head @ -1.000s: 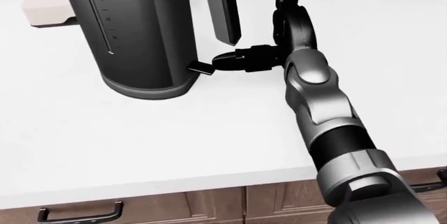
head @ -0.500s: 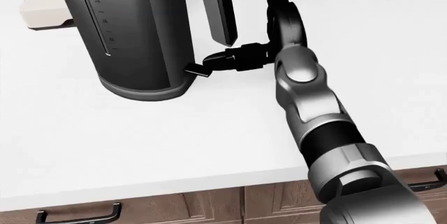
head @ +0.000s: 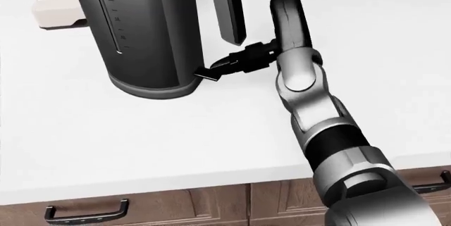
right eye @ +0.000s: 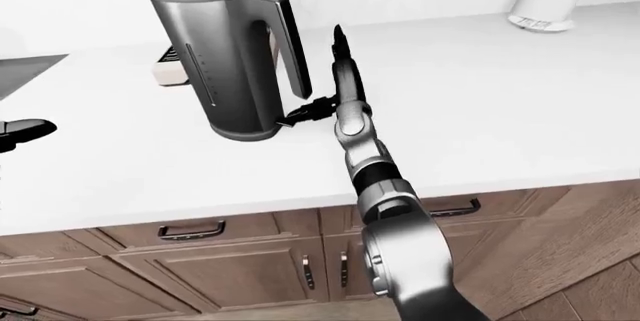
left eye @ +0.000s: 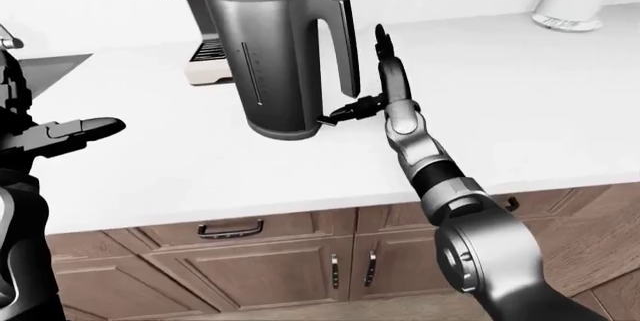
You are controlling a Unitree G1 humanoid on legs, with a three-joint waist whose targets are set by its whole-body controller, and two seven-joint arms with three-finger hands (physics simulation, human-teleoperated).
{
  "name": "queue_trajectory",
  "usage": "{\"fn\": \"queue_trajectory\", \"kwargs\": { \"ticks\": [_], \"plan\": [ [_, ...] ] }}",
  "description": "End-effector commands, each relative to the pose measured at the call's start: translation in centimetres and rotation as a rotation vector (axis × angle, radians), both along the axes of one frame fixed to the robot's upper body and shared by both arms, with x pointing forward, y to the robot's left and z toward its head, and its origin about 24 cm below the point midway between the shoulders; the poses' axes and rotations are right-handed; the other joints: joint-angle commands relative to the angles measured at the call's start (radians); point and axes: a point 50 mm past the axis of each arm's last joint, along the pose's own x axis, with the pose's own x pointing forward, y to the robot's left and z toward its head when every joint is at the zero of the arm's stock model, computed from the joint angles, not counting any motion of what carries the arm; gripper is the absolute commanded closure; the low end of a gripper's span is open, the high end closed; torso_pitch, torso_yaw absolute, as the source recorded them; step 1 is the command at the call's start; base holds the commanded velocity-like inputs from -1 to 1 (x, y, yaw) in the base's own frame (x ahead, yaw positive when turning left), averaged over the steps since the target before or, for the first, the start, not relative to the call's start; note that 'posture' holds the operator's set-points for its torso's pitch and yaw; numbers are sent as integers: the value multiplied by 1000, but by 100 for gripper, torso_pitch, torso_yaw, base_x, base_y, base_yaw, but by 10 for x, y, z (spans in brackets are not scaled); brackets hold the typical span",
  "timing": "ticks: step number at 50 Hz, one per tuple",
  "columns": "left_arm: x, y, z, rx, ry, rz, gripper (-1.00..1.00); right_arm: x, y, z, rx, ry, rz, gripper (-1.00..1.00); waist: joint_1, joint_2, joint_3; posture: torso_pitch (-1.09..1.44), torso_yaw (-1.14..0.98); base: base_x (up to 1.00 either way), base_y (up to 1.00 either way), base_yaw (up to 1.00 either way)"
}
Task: Press down the lever to turn on the electric kettle.
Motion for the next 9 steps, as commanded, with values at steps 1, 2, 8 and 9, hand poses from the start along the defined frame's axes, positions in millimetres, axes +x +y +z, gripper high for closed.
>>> {"fn": "queue_trajectory", "kwargs": {
  "ticks": [1,2,8,9],
  "plan": [
    [-6,-2,20,47,-82,3,-100,1,1,8,-49,-21,2,-100,-2,8,-17,0,0,0,0,0],
    [-6,-2,20,48,-81,2,-100,1,1,7,-49,-21,2,-100,-2,8,-17,0,0,0,0,0],
    [-6,-2,20,50,-81,3,-100,1,1,8,-54,-24,0,-100,-1,7,-18,0,0,0,0,0],
    [-6,-2,20,50,-81,4,-100,1,1,8,-55,-23,0,-100,-1,7,-18,0,0,0,0,0]
  ]
}}
